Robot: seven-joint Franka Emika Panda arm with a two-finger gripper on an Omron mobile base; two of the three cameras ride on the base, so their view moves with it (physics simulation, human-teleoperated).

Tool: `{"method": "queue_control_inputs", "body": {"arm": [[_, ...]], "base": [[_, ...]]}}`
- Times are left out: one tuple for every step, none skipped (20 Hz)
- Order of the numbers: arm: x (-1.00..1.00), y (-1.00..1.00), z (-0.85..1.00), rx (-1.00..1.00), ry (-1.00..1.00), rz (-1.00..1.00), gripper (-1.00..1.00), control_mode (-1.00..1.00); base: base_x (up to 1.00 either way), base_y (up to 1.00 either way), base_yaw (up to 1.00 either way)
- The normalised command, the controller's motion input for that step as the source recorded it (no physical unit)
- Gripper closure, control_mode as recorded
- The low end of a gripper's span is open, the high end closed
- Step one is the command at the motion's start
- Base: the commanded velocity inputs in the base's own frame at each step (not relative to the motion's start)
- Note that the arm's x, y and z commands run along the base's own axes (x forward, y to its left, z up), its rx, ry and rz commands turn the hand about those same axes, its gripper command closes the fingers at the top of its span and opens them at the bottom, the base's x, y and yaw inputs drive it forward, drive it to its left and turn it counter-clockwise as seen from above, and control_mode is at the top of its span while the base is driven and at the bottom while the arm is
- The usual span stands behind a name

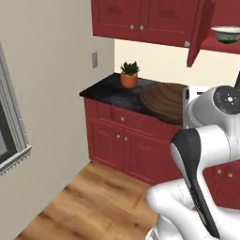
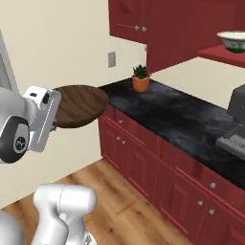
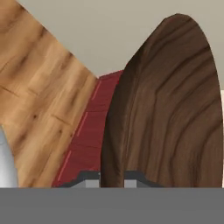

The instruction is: Pick up the bowls from the cabinet and place each bowl in front of a stool on the dining counter.

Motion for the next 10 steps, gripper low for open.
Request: {"method": "queue_control_inputs", "body": {"arm": [[0.00,0.00,0.00,0.00,0.00,0.00,1.00,1.00],[0.00,0.00,0.00,0.00,0.00,0.00,1.00,1.00],[0.00,0.00,0.00,0.00,0.00,0.00,1.00,1.00],[0.00,0.00,0.00,0.00,0.00,0.00,1.00,1.00],[0.00,0.00,0.00,0.00,0.00,0.00,1.00,1.00],[0.00,0.00,0.00,0.00,0.00,0.00,1.00,1.00],[0.00,0.00,0.00,0.00,0.00,0.00,1.00,1.00],[0.00,0.00,0.00,0.00,0.00,0.00,1.00,1.00],[0.00,0.00,0.00,0.00,0.00,0.00,1.00,1.00],[0.00,0.00,0.00,0.00,0.00,0.00,1.00,1.00]], "base": [[-0.04,0.04,0.72],[-0.04,0.03,0.74],[-0.04,0.04,0.76],[-0.04,0.03,0.79],[-0.16,0.00,0.83],[-0.22,0.00,0.88],[-0.36,0.00,0.94],[-0.33,0.00,0.99],[-0.26,0.00,1.00],[-0.31,0.00,1.00]]}}
